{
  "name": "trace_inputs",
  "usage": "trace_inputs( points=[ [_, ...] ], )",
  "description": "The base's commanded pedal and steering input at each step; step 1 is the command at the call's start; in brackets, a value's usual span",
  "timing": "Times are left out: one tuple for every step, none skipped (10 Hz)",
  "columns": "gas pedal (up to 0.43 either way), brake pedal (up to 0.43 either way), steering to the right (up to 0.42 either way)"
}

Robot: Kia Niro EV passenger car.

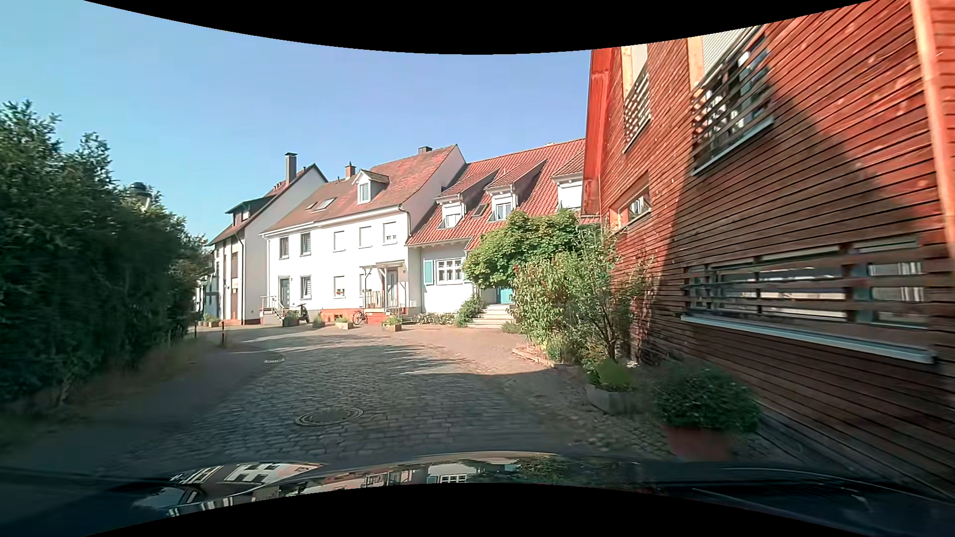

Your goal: Follow the waypoints while adhering to traffic rules and regulations

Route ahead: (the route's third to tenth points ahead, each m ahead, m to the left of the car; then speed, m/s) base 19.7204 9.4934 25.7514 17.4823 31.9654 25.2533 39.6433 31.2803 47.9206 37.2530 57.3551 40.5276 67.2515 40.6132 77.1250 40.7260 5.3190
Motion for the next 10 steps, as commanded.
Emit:
trace_inputs(
  points=[
    [0.008,0.000,-0.073],
    [0.008,0.000,-0.076],
    [0.008,0.000,-0.074],
    [0.008,0.000,-0.072],
    [0.008,0.000,-0.071],
    [0.008,0.000,-0.071],
    [0.008,0.000,-0.072],
    [0.008,0.000,-0.075],
    [0.008,0.000,-0.080],
    [0.008,0.000,-0.083]
  ],
)
